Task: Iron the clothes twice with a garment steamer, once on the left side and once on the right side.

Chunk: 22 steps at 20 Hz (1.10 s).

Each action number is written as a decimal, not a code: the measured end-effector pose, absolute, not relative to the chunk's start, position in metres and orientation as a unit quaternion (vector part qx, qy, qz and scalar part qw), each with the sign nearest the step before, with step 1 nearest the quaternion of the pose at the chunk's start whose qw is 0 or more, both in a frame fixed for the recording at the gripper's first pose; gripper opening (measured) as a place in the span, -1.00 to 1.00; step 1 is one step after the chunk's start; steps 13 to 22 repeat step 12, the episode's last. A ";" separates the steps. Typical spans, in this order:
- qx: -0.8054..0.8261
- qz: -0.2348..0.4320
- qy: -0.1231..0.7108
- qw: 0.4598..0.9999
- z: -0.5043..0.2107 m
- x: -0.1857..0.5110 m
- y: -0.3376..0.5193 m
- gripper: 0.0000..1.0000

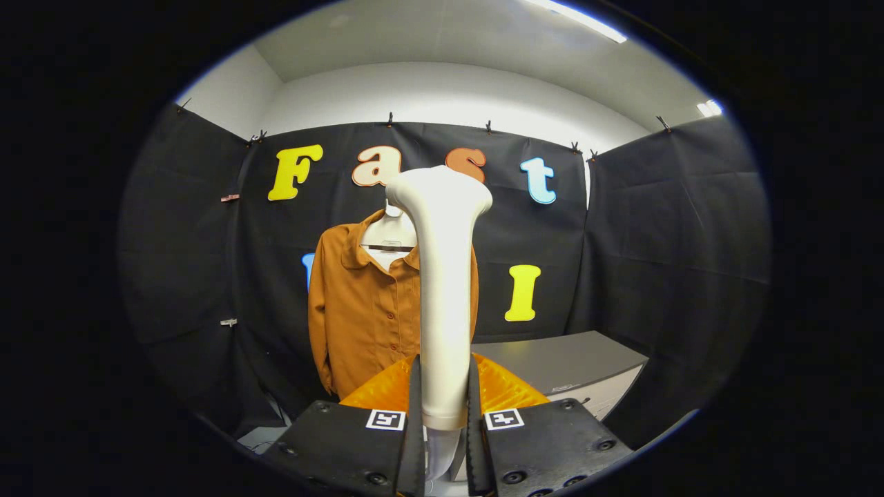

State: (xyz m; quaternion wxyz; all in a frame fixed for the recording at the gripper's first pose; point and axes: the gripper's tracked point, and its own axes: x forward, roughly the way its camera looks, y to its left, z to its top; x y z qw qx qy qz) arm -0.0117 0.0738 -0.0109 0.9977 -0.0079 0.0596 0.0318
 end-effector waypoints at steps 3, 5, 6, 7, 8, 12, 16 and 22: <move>-0.008 0.031 0.060 0.998 -0.012 -0.012 0.073 -0.46; -0.007 0.030 0.060 0.998 -0.012 -0.011 0.073 -0.46; -0.007 0.030 0.061 0.998 -0.012 -0.011 0.073 -0.46; -0.007 0.030 0.061 0.998 -0.012 -0.010 0.073 -0.46; -0.007 0.030 0.061 0.998 -0.012 -0.009 0.074 -0.46; -0.008 0.031 0.060 0.998 -0.012 -0.010 0.076 -0.46; -0.008 0.031 0.060 0.998 -0.012 -0.010 0.076 -0.46; -0.008 0.031 0.060 0.998 -0.012 -0.010 0.076 -0.46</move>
